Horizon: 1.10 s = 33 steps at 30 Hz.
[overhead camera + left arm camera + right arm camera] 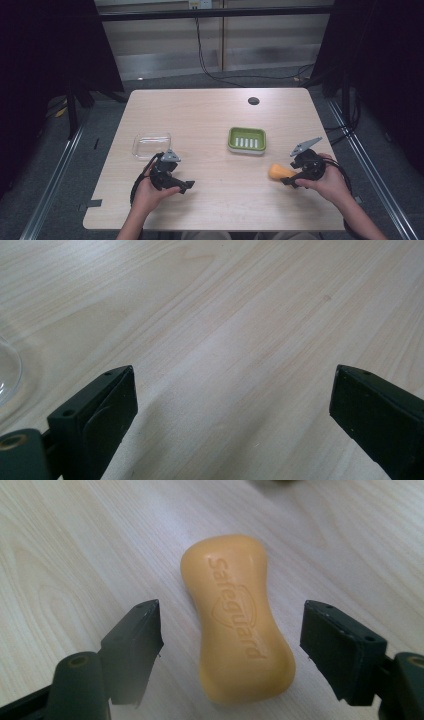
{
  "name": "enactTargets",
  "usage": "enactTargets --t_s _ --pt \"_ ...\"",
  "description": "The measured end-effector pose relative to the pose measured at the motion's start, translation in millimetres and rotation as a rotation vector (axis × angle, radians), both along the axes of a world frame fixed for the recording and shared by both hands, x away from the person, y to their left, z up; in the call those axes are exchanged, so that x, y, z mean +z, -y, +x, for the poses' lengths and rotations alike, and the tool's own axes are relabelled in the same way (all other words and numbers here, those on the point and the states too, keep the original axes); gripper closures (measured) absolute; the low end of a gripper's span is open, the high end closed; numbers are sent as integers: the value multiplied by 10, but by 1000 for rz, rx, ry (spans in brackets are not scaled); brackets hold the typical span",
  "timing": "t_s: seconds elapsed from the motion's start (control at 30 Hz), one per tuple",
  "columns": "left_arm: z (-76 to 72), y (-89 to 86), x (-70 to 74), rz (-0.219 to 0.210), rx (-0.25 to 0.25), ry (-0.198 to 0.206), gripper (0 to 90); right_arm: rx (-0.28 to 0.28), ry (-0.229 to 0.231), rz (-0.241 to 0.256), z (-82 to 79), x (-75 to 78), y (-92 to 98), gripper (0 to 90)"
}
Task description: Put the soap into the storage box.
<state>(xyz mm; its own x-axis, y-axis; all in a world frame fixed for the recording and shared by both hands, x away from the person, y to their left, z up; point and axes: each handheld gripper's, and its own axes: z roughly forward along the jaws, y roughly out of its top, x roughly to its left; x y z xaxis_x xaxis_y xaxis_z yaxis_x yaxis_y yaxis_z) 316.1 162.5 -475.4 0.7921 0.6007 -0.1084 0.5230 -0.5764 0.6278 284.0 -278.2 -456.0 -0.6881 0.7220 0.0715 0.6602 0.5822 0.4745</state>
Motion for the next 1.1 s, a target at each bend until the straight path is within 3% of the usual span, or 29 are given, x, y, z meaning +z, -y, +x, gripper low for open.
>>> enactTargets --t_s 0.2,0.37,0.6,0.73,1.03,1.1 --pt "-1 9 -5 -15 -7 4 54 27 -27 -28 63 -18 -55 282" --pt "3 -5 4 3 -9 -1 54 42 -56 -55 129 -28 -112 322" --pt "4 -11 -7 -17 -1 3 53 57 -66 -87 187 -47 -149 341" --pt "9 -12 7 -18 -14 3 51 85 -105 -125 217 -79 -185 373" --pt "5 -24 8 -20 0 12 51 79 -147 -180 250 -128 -257 399" --pt "4 -25 10 -18 -1 13 51 85 -135 -182 260 -141 -258 404"
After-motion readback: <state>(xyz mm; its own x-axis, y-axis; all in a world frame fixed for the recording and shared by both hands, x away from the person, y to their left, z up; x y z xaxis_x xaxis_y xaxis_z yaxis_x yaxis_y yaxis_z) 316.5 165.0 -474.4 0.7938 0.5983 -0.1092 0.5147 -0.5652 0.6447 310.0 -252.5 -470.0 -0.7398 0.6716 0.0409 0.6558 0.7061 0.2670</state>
